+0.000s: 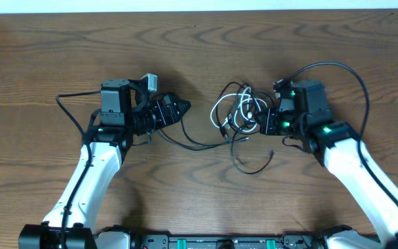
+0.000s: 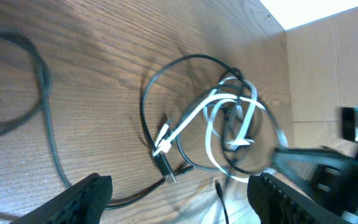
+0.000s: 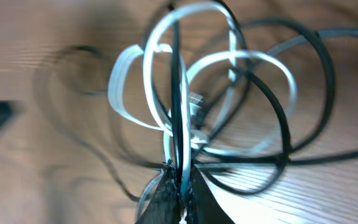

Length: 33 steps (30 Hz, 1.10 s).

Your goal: Untangle cables

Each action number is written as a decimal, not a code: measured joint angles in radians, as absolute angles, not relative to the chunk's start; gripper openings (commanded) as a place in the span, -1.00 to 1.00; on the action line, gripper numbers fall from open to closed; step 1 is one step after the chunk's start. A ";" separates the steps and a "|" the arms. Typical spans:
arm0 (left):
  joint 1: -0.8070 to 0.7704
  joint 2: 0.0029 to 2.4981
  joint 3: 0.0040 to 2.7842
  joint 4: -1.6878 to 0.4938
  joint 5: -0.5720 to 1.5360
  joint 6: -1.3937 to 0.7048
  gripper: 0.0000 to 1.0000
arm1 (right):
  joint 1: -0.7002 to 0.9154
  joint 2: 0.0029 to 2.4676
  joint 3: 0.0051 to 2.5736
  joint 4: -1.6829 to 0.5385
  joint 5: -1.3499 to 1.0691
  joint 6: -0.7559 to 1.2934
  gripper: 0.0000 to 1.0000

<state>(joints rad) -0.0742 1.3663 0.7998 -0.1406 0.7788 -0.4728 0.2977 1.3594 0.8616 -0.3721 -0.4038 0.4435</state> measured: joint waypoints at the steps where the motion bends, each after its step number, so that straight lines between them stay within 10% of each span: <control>1: -0.074 1.366 0.800 -0.140 0.779 -0.472 0.55 | 0.298 1.336 0.862 -0.364 -0.424 0.439 -0.98; 16: -0.190 1.366 0.798 0.001 0.933 -0.397 0.55 | 0.304 1.292 0.862 -0.294 -0.569 0.596 -0.98; 33: -0.508 1.417 0.798 0.035 0.299 -0.541 0.55 | 0.331 1.295 0.862 -0.234 -0.707 0.625 -0.98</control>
